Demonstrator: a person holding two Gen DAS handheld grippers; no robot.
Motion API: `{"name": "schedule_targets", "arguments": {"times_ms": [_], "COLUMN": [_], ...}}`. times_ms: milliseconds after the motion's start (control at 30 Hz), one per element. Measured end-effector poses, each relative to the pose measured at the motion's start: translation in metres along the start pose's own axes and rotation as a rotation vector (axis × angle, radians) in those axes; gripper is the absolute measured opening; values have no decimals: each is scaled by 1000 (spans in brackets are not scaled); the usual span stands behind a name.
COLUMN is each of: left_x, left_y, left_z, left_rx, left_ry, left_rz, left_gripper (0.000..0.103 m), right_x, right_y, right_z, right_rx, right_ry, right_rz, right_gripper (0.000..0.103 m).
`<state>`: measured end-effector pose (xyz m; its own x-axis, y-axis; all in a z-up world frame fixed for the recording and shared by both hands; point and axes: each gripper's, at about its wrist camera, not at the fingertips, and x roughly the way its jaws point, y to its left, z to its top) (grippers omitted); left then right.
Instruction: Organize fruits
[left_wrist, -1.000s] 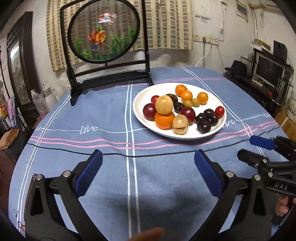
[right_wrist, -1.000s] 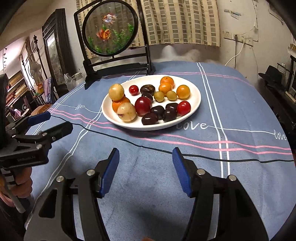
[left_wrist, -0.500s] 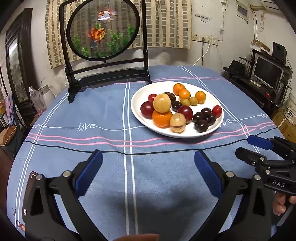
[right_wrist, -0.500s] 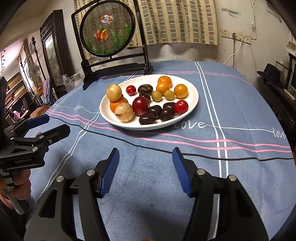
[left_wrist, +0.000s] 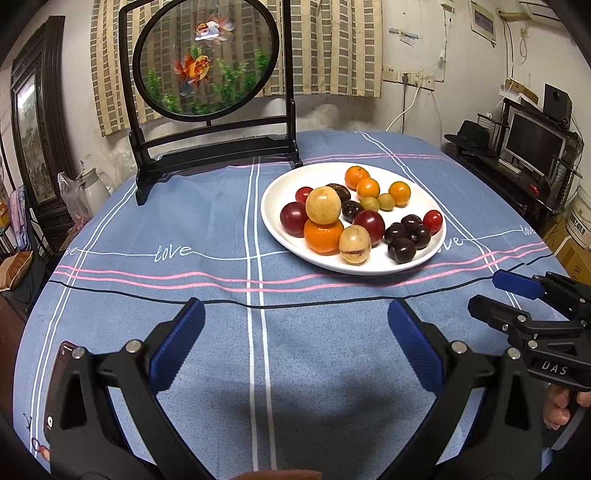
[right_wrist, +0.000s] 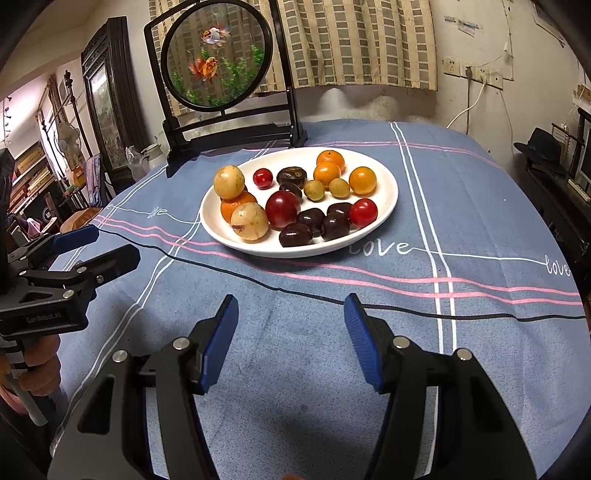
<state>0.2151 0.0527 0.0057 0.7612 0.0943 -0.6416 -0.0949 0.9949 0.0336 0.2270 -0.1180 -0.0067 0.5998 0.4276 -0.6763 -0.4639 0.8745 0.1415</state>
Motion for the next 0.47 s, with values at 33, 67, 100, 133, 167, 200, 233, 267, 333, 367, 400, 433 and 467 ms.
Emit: {"name": "schedule_targets", "arguments": {"times_ms": [33, 67, 100, 133, 167, 200, 233, 267, 333, 367, 400, 433, 467], "left_x": [0, 0, 0, 0, 1, 1, 1, 2, 4, 4, 5, 5, 5], "left_y": [0, 0, 0, 0, 0, 0, 0, 0, 0, 1, 1, 1, 1], "left_z": [0, 0, 0, 0, 0, 0, -1, -1, -1, -1, -1, -1, -1], "left_rx": [-1, -1, -1, -1, -1, -1, -1, 0, 1, 0, -1, -1, -1], "left_ry": [1, 1, 2, 3, 2, 2, 1, 2, 7, 10, 12, 13, 12], "left_rz": [-2, -2, -1, 0, 1, 2, 5, 14, 19, 20, 20, 19, 19], "left_gripper": [101, 101, 101, 101, 101, 101, 101, 101, 101, 101, 101, 101, 101], "right_x": [0, 0, 0, 0, 0, 0, 0, 1, 1, 1, 1, 1, 1], "right_y": [0, 0, 0, 0, 0, 0, -1, -1, -1, -1, -1, -1, 0], "right_z": [0, 0, 0, 0, 0, 1, 1, 1, 1, 1, 1, 1, 1], "right_rx": [0, -1, -2, -1, 0, 0, 2, 4, 5, 4, 2, 2, 2], "right_ry": [1, 1, 1, 1, 2, 3, 3, 5, 8, 7, 6, 6, 6], "right_rz": [0, -1, -1, 1, 1, -1, -1, 1, 1, -1, -1, -1, -1], "right_gripper": [60, 60, 60, 60, 60, 60, 60, 60, 60, 60, 60, 60, 60]}}
